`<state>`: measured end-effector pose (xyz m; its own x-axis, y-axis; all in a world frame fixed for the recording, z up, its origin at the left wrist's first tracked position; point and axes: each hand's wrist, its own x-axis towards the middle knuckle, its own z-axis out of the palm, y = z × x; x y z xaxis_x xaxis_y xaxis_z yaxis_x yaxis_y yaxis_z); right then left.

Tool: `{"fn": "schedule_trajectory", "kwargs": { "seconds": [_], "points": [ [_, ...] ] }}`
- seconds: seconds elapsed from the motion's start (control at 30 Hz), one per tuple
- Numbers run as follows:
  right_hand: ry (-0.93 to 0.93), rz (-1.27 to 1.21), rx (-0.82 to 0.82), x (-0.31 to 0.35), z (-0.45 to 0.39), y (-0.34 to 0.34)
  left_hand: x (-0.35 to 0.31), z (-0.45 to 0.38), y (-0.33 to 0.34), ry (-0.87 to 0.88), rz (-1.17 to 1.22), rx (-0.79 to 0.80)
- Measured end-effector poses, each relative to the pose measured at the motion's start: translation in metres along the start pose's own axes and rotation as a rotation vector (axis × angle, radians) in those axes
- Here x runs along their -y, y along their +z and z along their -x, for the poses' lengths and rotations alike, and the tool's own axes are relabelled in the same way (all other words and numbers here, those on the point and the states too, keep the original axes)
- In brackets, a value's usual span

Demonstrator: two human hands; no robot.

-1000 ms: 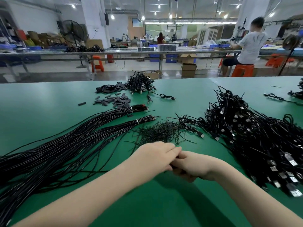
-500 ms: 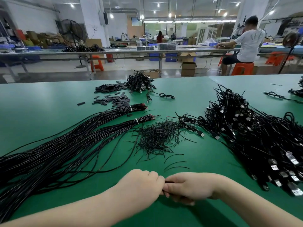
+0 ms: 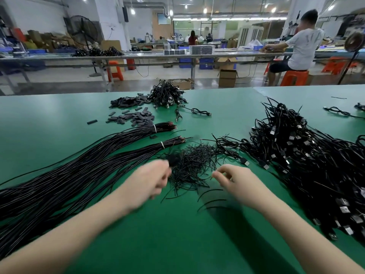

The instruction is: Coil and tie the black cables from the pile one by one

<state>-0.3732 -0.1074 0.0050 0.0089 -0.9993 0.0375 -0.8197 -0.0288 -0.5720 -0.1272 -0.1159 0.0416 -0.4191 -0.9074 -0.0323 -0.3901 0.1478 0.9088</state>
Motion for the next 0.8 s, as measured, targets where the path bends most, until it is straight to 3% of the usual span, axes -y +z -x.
{"fn": "schedule_trajectory", "kwargs": {
  "seconds": [0.07, 0.17, 0.3, 0.6, 0.8],
  "points": [
    [0.082, 0.2, -0.004, -0.001, -0.014, 0.013, -0.025, -0.017, 0.002, 0.049, 0.265, -0.162],
    [0.102, 0.208, 0.015, 0.007, -0.024, 0.039, -0.056, -0.035, 0.013, 0.164, 0.422, -0.35],
    [0.137, 0.159, -0.041, 0.008, -0.031, 0.045, -0.069, -0.04, 0.021, 0.207, 0.629, -0.342],
    [0.089, 0.25, -0.053, 0.007, -0.026, 0.015, -0.059, -0.041, 0.004, 0.275, 0.128, -0.363],
    [-0.157, 0.12, -0.212, 0.047, -0.006, -0.035, -0.062, -0.034, 0.016, 0.256, -0.357, -0.315]
  ]
}}
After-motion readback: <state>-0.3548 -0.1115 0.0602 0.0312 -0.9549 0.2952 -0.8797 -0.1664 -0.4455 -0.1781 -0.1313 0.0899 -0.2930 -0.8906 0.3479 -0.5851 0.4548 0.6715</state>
